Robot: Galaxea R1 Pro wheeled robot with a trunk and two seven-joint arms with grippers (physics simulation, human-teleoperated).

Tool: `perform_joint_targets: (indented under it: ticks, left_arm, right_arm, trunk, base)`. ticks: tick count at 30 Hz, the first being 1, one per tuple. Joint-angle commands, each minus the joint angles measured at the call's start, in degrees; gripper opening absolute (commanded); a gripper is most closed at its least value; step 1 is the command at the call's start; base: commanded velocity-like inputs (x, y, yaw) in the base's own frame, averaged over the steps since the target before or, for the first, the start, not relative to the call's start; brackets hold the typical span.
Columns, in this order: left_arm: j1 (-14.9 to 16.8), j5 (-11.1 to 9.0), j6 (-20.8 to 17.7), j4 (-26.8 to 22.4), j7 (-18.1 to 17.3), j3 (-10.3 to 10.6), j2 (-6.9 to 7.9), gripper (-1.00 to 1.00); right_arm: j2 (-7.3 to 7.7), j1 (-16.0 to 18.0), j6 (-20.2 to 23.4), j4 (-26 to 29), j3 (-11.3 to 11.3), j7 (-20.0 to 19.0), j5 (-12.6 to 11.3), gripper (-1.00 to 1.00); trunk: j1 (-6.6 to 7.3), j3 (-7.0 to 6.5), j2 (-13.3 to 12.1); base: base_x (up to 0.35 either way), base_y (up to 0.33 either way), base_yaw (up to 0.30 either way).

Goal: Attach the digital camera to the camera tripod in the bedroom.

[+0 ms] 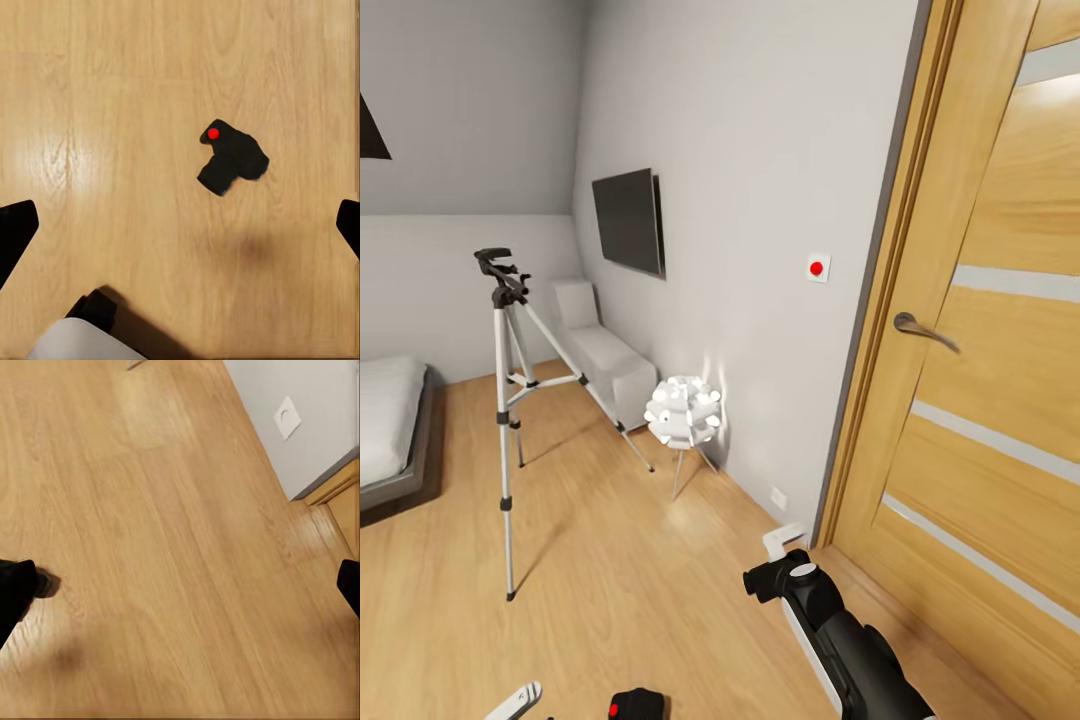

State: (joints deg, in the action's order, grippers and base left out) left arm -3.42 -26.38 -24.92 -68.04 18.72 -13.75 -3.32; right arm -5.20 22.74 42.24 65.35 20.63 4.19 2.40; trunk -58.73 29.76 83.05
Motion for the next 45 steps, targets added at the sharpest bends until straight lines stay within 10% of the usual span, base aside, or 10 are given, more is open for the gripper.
perform_joint_targets:
  ticks: [1,45]
  left_arm:
    - [0.0,-0.6,-0.2,-0.2,0.4,-0.1,-0.04,1.0]
    - [0.0,-0.5,-0.1,-0.2,0.5,-0.1,-0.07,1.0]
  right_arm:
    - [0.02,0.1,0.3,0.0,0.1,0.1,0.2,1.0]
    - [0.09,0.0,0.4,0.3,0.2,0.1,0.1,1.0]
  trunk:
    - [0.0,0.05,0.0]
    - [0.0,0.07,0.0]
  base:
    - [0.0,-0.305,0.021]
    - [0.219,-0.143,0.052]
